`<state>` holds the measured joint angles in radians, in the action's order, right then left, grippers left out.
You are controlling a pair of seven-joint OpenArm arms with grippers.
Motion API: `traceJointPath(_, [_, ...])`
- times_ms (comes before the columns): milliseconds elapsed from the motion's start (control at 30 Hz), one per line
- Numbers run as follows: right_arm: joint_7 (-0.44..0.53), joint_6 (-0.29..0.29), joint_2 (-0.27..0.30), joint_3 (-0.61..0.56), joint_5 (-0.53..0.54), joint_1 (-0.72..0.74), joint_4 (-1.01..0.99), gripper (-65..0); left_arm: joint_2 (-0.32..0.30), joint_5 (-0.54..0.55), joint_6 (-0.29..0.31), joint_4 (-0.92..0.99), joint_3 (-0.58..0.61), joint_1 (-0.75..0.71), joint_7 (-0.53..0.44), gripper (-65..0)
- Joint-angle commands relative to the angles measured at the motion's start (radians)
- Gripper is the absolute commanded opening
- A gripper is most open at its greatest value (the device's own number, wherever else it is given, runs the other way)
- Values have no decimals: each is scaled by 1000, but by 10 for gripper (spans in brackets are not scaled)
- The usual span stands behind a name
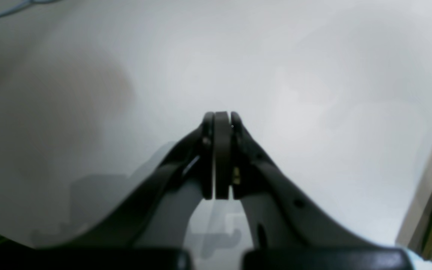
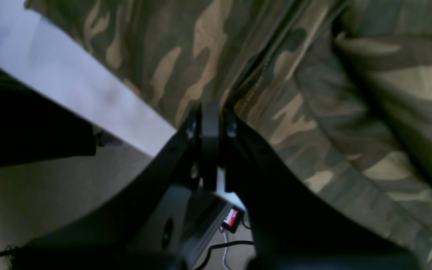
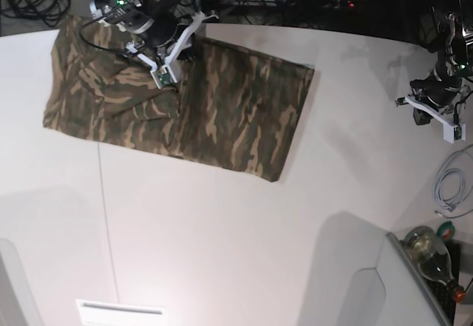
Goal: Layout the t-shirt on the table in an organized manner, then fold the t-shirt properly
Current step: 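Release the left gripper and move the right gripper over the shirt, then grasp the folded shirt's ends with both grippers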
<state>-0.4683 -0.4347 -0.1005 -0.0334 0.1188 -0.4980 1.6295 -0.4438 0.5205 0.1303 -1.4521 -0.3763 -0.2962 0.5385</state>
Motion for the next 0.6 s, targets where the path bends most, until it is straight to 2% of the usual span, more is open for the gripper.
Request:
traceJointPath(0, [10, -6, -5, -4, 11, -3, 25, -644, -19, 2, -1, -14, -8, 9, -19, -650])
traceJointPath(300, [9, -5, -5, 3, 11, 25, -16, -635, -19, 2, -1, 32, -6, 10, -21, -650])
traceJointPath(367, [7, -5, -5, 3, 11, 15, -10, -569, -19, 2, -1, 34, -8, 10, -21, -650])
traceJointPath(433, [-16, -5, -5, 3, 11, -6, 30, -450, -20, 2, -1, 34, -8, 10, -22, -650])
traceJointPath(500, [-50, -5, -5, 0, 11, -14, 93, -363, -36, 2, -1, 34, -8, 10, -22, -650])
traceJointPath(567, [-54, -5, -5, -1, 11, -15, 145, -329, -42, 2, -1, 34, -8, 10, -22, -650])
